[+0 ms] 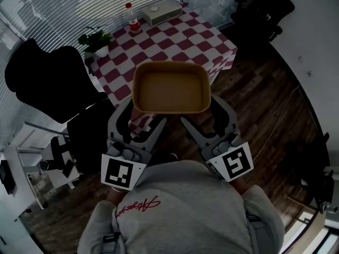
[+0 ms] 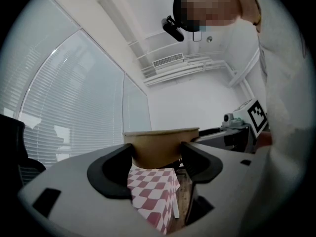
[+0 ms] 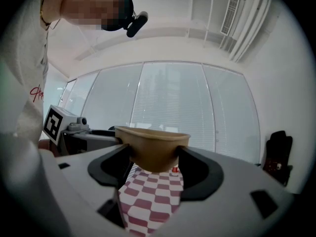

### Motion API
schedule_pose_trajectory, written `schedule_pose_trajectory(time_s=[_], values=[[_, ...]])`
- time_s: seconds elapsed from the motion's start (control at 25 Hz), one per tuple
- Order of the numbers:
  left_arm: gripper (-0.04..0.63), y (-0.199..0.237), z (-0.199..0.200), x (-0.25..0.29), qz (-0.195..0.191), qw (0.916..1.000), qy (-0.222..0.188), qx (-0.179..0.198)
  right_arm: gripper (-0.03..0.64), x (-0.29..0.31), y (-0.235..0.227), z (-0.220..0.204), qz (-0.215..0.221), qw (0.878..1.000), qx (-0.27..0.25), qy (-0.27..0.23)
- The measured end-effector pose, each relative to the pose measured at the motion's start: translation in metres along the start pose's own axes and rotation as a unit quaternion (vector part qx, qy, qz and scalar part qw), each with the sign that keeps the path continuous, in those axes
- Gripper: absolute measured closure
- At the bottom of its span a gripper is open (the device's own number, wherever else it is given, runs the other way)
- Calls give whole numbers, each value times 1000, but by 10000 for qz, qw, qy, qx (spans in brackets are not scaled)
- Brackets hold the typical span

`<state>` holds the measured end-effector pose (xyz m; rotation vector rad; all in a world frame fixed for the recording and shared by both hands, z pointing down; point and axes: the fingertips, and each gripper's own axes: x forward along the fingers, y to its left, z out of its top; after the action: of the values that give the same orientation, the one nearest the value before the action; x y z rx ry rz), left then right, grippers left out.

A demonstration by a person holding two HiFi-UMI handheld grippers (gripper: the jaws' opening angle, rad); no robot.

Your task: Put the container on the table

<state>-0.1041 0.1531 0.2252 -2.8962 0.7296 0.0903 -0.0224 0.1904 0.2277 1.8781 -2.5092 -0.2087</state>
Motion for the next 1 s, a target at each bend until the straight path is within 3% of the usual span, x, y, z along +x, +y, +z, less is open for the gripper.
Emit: schedule_pose_trajectory(time_s=[0.76,1.0], values=[[275,-13,-5,-6,138,9999,76,7,310,-11,4,-3,75,9999,-142,31],[275,-18,-11,-9,161,9997,106,-145,310,-16,6,-8,109,9998,-160,52]])
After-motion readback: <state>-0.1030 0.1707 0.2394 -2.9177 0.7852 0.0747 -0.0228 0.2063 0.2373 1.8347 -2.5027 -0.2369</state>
